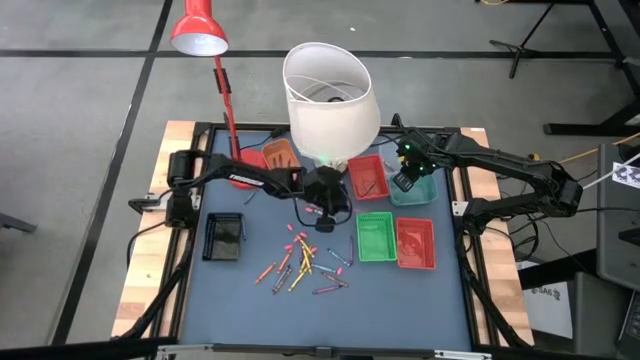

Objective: Sort crayons
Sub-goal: Put the violet crayon into the green bin, then put the blue crayon into the black bin

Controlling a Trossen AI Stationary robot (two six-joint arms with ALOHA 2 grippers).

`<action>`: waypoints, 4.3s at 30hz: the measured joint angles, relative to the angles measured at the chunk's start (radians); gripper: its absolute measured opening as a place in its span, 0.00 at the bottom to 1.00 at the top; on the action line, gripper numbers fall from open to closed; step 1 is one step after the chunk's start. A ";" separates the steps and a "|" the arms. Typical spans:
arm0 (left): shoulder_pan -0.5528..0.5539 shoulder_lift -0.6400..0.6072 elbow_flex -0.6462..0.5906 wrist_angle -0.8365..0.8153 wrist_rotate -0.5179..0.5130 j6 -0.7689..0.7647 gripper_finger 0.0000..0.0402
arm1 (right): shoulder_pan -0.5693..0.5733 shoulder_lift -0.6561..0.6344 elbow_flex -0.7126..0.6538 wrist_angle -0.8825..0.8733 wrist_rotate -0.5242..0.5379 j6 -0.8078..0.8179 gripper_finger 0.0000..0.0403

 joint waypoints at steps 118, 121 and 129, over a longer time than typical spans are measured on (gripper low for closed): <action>0.223 -0.484 -0.521 -0.782 -0.240 -0.846 0.01 | 0.000 0.000 0.000 -0.011 -0.061 0.012 0.31; 0.221 -0.486 -0.484 -0.794 -0.228 -0.819 0.01 | 0.000 0.000 0.000 -0.024 -0.068 0.012 0.31; 0.210 -0.486 -0.371 -0.854 -0.112 -0.802 0.01 | 0.000 0.000 0.000 -0.057 -0.087 0.012 0.31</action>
